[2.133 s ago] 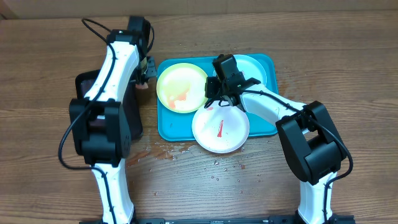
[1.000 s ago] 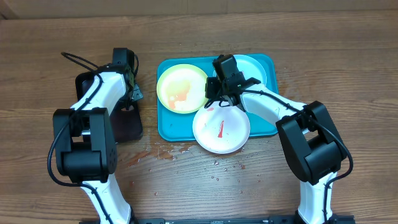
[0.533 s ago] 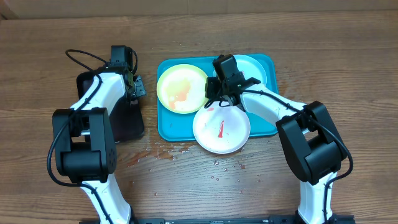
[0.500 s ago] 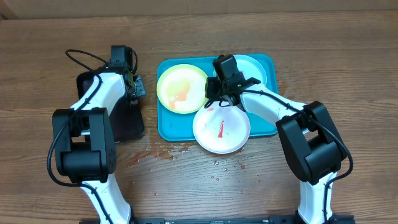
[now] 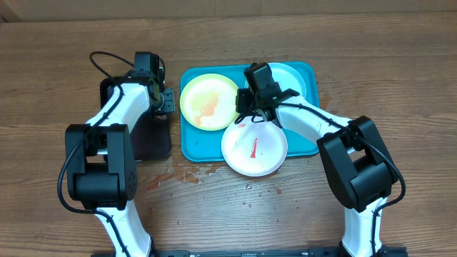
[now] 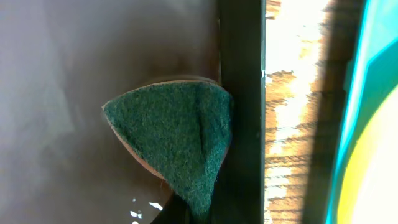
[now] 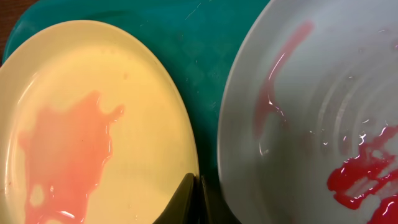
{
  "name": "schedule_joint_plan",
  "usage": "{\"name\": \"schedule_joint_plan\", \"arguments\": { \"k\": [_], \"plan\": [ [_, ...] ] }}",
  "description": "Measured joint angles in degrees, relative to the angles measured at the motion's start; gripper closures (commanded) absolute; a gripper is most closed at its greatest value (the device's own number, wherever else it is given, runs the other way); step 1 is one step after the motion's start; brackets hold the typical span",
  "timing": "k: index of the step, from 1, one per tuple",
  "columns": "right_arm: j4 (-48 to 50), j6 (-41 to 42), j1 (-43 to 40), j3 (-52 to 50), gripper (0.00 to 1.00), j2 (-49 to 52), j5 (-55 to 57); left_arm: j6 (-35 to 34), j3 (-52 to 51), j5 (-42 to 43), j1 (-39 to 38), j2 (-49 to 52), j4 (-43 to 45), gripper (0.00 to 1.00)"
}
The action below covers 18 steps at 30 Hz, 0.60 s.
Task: Clean dirty plates on tray and stack at the side
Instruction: 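Lift the yellow plate off the teal tray with the right gripper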
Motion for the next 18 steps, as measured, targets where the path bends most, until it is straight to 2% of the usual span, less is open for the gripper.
{"name": "schedule_joint_plan", "arguments": {
  "k": [5,6,7,8,9,18],
  "plan": [
    [0.02,0.0,0.0,0.0,0.96,0.0,0.0,2.36,0.0,0.15,-0.09,0.0,-0.28,0.96],
    [0.04,0.02,0.0,0.0,0.96,0.0,0.0,2.78,0.0,0.15,-0.09,0.0,-0.28,0.88],
    [0.02,-0.02,0.0,0.0,0.96,0.0,0.0,3.32,0.0,0.11,-0.09,0.0,-0.28,0.5],
    [0.02,-0.02,0.0,0.0,0.96,0.0,0.0,3.74,0.0,0.11,-0.09,0.0,-0.33,0.07],
    [0.02,-0.02,0.0,0.0,0.96,0.0,0.0,3.61,0.0,-0.17,-0.09,0.0,-0.59,0.0],
    [0.02,-0.04,0.0,0.0,0.96,0.0,0.0,3.56,4.33,-0.33,-0.11,0.0,-10.75,0.0]
  ]
}}
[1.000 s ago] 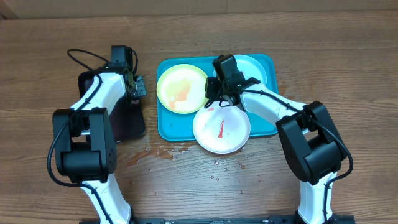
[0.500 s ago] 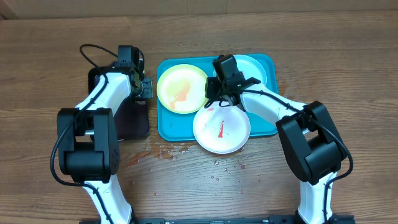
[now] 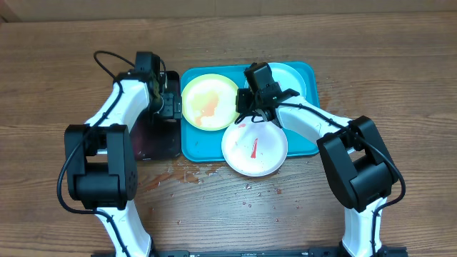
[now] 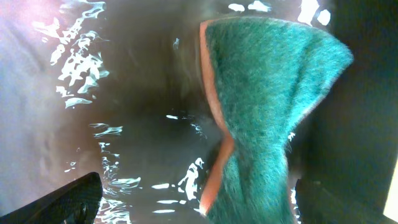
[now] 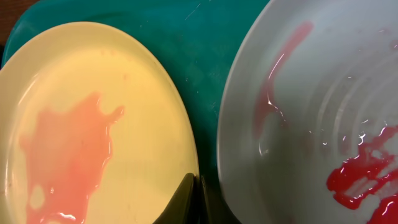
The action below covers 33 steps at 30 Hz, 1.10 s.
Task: Clean dirty plates on tray and stack at the side
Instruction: 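Lift the yellow plate off the teal tray with the right gripper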
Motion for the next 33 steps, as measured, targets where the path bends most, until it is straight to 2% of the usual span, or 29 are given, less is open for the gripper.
{"name": "schedule_joint_plan", "arguments": {
  "k": [8,15,21,33],
  "plan": [
    [-0.09,0.04,0.0,0.11,0.96,0.0,0.0,-0.24,7.96,-0.61,0.0,-4.09,-3.41,0.0],
    [-1.44,-0.04,0.0,0.7,0.96,0.0,0.02,-2.1,8.83,-3.13,0.02,-12.76,-4.79,0.0],
    [-7.04,-1.49,0.0,4.59,0.96,0.02,1.62,-5.01,8.87,-4.57,0.02,-17.35,-5.07,0.0],
    [-19.1,-8.33,0.0,19.34,0.96,0.02,17.35,-7.85,8.92,-4.96,1.03,-19.02,-6.8,0.0]
  ]
}}
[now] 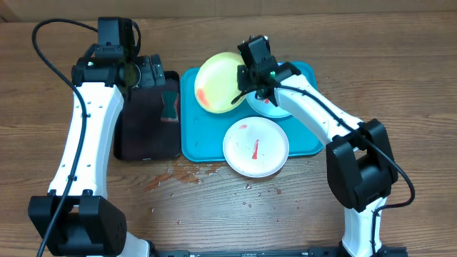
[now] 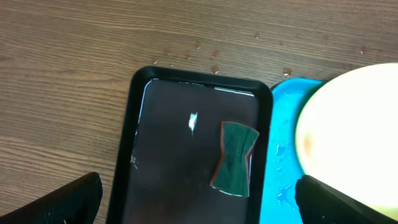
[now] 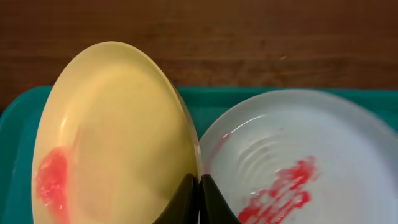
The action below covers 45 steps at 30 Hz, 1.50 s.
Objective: Clean dirty plates on tray and stack at the side
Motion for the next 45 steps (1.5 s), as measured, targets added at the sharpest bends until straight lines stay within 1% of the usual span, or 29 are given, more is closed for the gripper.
{"name": "schedule_joint_plan", "arguments": {
  "k": [6,11,18,30,36,40,45],
  "plan": [
    [-4.02,-5.25,0.04,4.85,0.96,-0.02,10.69,-0.04,0.0,0.0,0.28,0.0,0.04,0.0],
    [-4.26,-9.27,0.57,5.51,0.96,-0.02,19.04,-0.13,0.0,0.02,0.96,0.0,0.33,0.0],
    [-3.39,-15.72,5.38,5.51,0.96,-0.02,30.49,-0.11,0.0,0.76,2.58,0.0,1.25,0.0],
    [-0.13,-23.54,11.89,5.51,0.96,-0.02,42.23,0.11,0.0,4.39,5.66,0.0,1.97,0.0],
    [0.59,-25.11,14.43,5.51,0.96,-0.02,47.45,0.7,0.0,5.14,5.84,0.0,2.8,0.0],
    [2.32,-26.45,15.93,5.51,0.96,0.0,49.88,2.73,0.0,6.34,6.58,0.0,4.52,0.0],
    [2.75,-27.69,17.44,5.51,0.96,-0.02,50.88,7.72,0.0,11.85,8.79,0.0,6.34,0.0]
  ]
}}
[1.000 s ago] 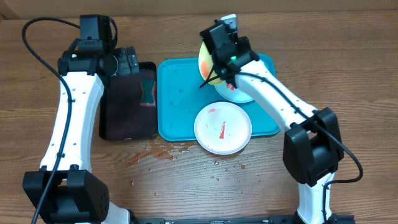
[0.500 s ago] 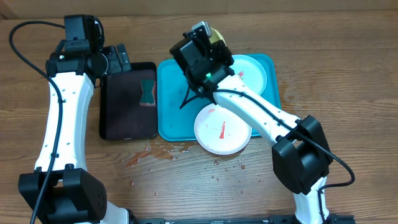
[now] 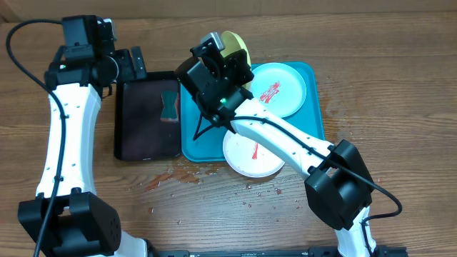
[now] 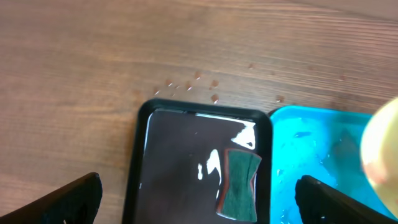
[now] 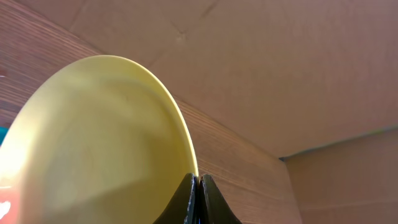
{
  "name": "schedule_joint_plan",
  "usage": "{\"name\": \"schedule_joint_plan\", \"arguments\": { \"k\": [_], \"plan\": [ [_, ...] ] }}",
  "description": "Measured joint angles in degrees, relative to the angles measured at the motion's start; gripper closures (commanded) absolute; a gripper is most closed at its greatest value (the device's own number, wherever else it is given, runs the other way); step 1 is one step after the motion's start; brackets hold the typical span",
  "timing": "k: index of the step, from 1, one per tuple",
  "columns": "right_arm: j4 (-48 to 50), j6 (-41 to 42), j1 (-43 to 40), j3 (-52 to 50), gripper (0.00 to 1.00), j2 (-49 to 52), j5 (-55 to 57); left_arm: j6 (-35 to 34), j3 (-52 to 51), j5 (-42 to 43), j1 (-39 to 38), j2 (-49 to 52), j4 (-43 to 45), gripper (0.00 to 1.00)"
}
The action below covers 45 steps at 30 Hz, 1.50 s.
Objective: Clean dirty plates on tray and stack at the side
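Observation:
My right gripper is shut on the rim of the yellow plate, held high and tilted on edge over the back of the teal tray; overhead, the yellow plate peeks out behind the wrist. On the tray lie a light blue plate with a red smear and a white plate with a red streak. The green sponge lies in the black tray. My left gripper hangs open and empty high above that tray.
The black tray holds a film of water and sits just left of the teal tray. Water drops spot the wooden table in front of both trays. A cardboard wall stands behind the table.
The right gripper has raised the yellow plate higher, further left and more on edge. The left gripper is higher and further back left, still open. The sponge lies where it was.
At first the left gripper was low in the black tray at the sponge while the right was shut on the yellow plate's rim, flat on the teal tray. Then the left stood high and empty, the plate tilted up off the tray. Now the plate is held high.

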Motion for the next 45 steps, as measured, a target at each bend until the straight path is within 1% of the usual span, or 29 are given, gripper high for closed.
{"name": "schedule_joint_plan", "arguments": {
  "k": [10,18,22,25,28,32,35,39,45],
  "plan": [
    [0.07,-0.59,0.7,0.0,0.96,0.0,0.2,9.49,0.0,13.57,6.27,0.0,1.29,0.0],
    [0.04,-0.7,0.72,0.0,0.96,0.02,-0.52,12.61,0.0,16.87,7.1,0.0,0.66,0.0],
    [-1.29,-0.04,0.59,0.02,0.96,0.02,-4.22,13.27,0.0,17.25,7.1,0.0,-0.44,0.0],
    [-4.55,3.17,-0.11,0.04,0.96,0.0,-10.19,13.27,0.0,17.44,7.1,0.0,-2.21,0.0],
    [-7.17,7.82,-2.34,0.07,0.96,0.0,-18.8,13.16,0.0,17.4,7.1,0.0,-3.91,0.0],
    [-8.24,13.62,-8.09,0.07,0.96,-0.02,-32.06,12.46,0.0,17.4,7.08,0.0,-5.11,0.0],
    [-8.15,16.41,-12.92,0.07,0.96,-0.5,-41.77,11.58,0.0,16.83,6.51,0.0,-5.66,0.0],
    [-7.72,18.58,-20.76,0.07,0.96,-2.34,-57.96,10.29,0.0,12.96,3.41,0.0,-6.03,0.0],
    [-7.48,19.63,-30.27,0.07,0.96,-4.63,-75.54,9.92,0.0,8.07,-3.17,0.0,-6.08,0.0]
  ]
}}
